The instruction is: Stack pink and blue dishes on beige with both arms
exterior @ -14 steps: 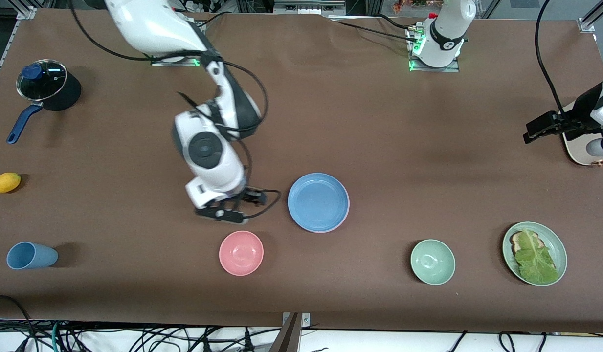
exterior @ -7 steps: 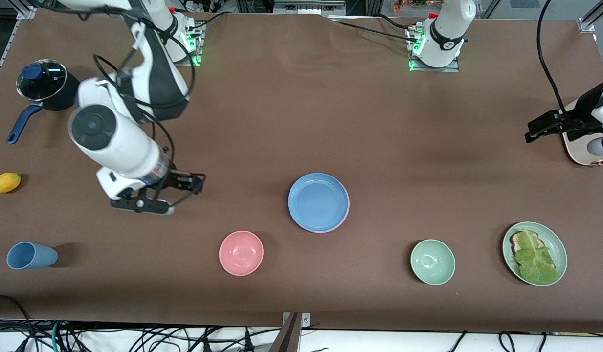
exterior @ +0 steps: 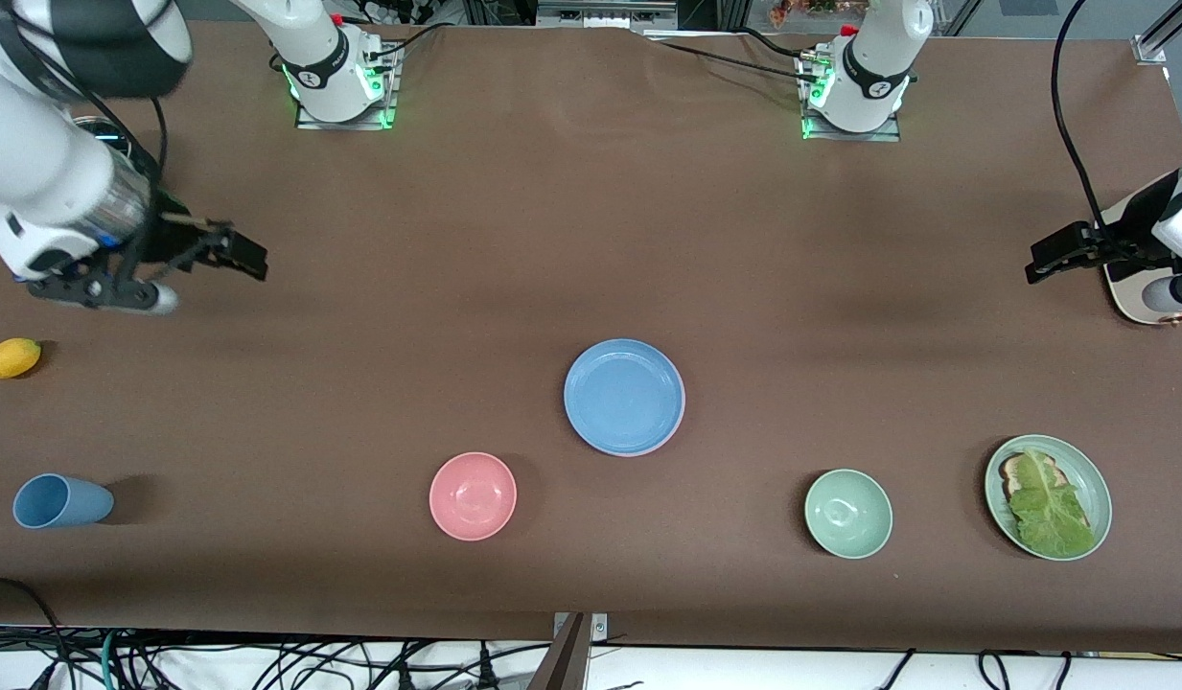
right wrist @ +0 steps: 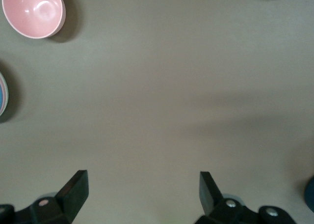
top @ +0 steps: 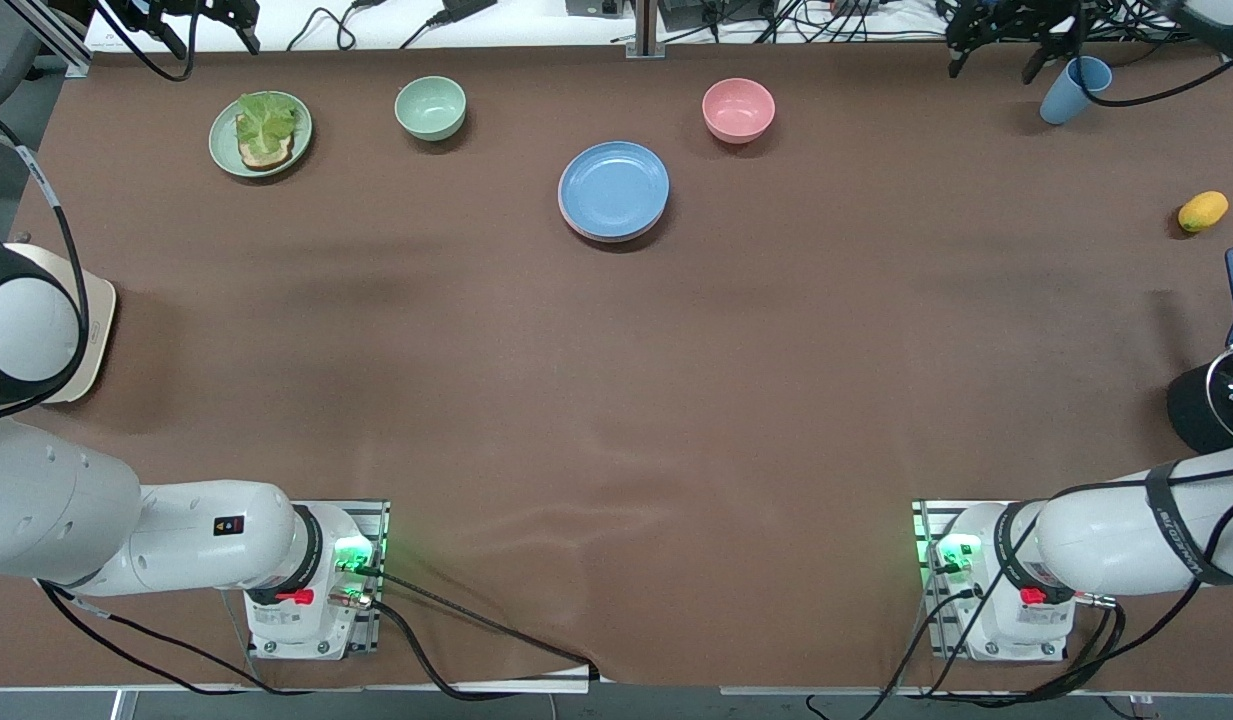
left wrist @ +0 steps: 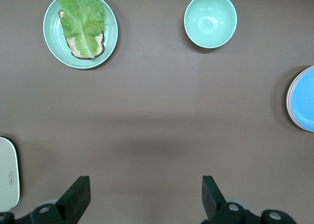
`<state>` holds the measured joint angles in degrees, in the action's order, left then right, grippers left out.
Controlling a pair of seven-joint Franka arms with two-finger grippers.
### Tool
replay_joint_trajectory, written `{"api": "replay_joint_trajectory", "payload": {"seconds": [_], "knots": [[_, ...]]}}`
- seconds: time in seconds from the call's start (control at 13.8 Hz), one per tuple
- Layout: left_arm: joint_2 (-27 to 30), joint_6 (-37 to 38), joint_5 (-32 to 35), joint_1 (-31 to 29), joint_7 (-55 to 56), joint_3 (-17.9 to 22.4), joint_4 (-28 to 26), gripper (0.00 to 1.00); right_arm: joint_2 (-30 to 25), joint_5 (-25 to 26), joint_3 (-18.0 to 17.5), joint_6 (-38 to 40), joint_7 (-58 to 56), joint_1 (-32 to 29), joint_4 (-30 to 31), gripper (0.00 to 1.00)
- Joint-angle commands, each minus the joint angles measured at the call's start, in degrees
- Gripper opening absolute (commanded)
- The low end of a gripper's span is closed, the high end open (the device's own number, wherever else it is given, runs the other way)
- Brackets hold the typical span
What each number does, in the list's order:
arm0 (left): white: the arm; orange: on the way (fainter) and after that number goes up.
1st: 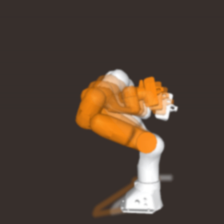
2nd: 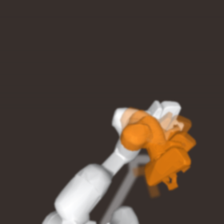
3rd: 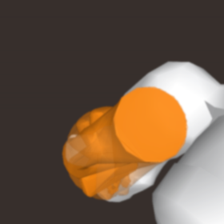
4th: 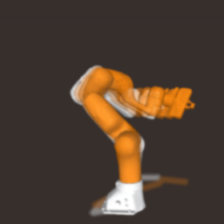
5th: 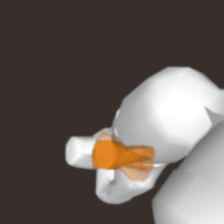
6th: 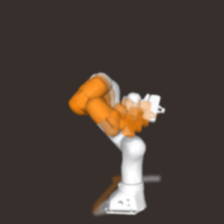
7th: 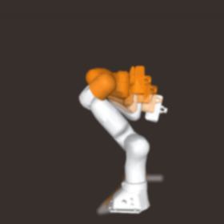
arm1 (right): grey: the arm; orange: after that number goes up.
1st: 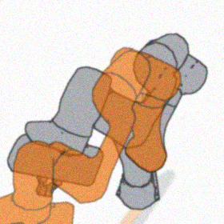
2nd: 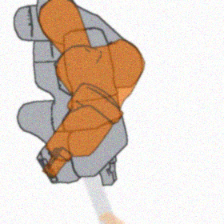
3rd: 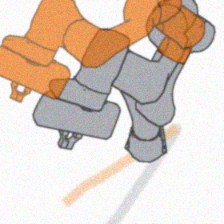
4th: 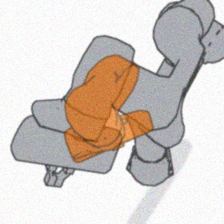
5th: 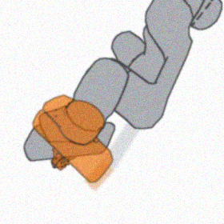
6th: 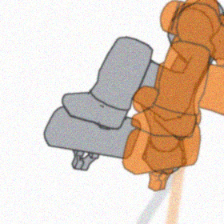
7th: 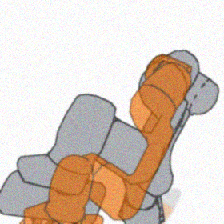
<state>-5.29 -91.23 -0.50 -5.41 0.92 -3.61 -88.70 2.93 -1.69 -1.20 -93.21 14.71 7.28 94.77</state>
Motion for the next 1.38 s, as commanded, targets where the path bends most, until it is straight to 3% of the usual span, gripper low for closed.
{"api": "replay_joint_trajectory", "payload": {"seconds": [0.0,1.3], "knots": [[0.11,0.09,1.21,0.05,-1.18,0.1,0.11,1.0,-4.07,0.37,-1.43,2.24,-3.53,-2.53,2.35,1.0],[0.11,0.53,1.2,0.05,-1.18,0.19,0.02,1.0,-2.14,2.13,-0.82,2.68,-7.15,-3.15,-1.17,1.0]]}}
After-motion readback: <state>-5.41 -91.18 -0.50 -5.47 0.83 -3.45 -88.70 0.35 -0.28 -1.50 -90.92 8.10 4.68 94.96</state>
